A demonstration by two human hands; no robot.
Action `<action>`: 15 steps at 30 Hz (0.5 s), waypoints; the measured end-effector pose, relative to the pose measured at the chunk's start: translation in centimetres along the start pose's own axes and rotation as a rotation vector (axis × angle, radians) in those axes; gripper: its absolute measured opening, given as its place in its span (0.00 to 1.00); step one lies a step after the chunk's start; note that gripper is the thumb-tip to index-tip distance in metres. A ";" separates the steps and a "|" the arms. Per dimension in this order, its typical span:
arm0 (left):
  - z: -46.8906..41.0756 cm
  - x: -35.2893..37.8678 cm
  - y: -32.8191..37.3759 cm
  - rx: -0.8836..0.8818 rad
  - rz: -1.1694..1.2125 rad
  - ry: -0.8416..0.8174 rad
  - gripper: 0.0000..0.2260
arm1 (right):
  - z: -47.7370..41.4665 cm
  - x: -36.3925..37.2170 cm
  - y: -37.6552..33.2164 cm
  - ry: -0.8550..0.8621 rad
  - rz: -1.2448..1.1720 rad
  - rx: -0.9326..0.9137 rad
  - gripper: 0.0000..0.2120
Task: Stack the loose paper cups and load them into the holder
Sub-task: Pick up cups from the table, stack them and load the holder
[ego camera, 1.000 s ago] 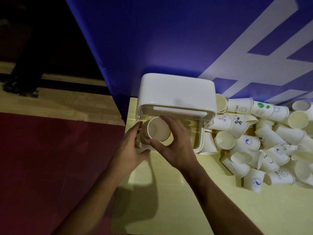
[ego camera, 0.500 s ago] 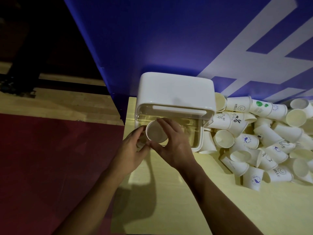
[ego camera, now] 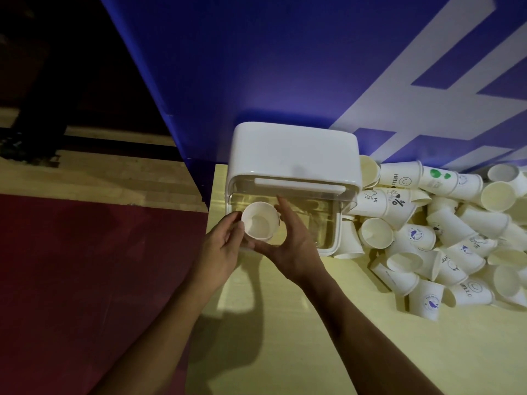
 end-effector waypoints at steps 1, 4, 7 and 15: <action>-0.1 0.2 -0.1 -0.003 -0.006 -0.007 0.11 | 0.1 0.2 0.7 -0.012 0.029 0.027 0.55; -0.6 0.9 -0.8 -0.038 -0.043 -0.050 0.12 | 0.0 0.9 2.1 -0.062 0.066 0.029 0.48; -1.3 1.3 -1.8 -0.084 -0.025 -0.043 0.19 | -0.1 1.4 2.5 -0.061 0.017 0.025 0.38; -4.0 2.6 -0.5 -0.116 0.092 0.056 0.15 | -4.0 0.6 2.4 0.042 0.056 0.037 0.27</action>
Point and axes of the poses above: each hand's wrist, its own z-axis away from the middle knuckle, its own x-axis out of the palm, y = z × x, the point moved 8 cm from there along -z, towards the middle knuckle, and after that the axes turned 2 degrees about -x, right-handed, at the moved point
